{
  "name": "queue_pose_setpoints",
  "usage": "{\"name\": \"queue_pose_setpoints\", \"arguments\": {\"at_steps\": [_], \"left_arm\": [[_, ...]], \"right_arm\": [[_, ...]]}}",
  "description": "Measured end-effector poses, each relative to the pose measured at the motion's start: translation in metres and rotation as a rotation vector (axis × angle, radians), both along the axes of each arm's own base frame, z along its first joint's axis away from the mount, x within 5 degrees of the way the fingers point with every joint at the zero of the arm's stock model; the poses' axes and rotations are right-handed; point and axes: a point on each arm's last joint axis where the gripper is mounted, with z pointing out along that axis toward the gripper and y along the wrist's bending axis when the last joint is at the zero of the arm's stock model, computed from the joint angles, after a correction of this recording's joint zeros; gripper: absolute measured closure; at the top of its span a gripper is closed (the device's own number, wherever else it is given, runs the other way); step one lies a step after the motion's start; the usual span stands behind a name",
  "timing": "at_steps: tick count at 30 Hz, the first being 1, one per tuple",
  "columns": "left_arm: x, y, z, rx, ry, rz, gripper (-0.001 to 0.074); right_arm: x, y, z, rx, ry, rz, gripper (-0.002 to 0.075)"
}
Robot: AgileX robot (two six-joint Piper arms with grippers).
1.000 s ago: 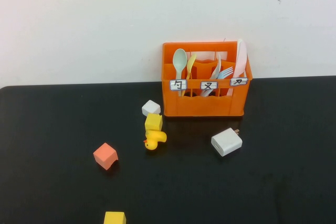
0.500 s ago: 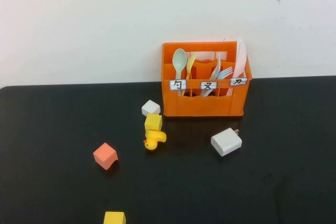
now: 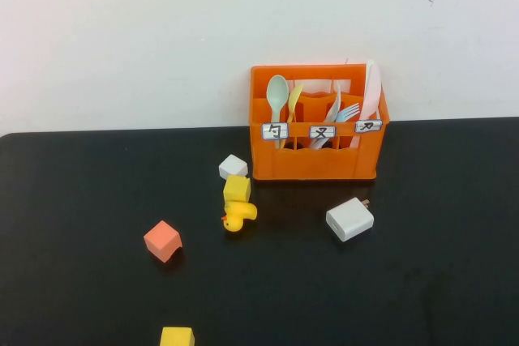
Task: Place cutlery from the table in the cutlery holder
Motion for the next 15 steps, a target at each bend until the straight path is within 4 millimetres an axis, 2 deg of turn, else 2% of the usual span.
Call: {"name": "queue_pose_setpoints", "arguments": {"at_steps": [8, 15], "left_arm": [[0.0, 0.0, 0.0, 0.0, 0.0, 0.0, 0.0736], [0.0, 0.0, 0.0, 0.0, 0.0, 0.0, 0.0736]], "right_arm": [[-0.004, -0.006, -0.046, 0.054, -0.017, -0.125, 0.0728], [-0.005, -0.006, -0.048, 0.094, 0.002, -0.144, 0.0728]]}}
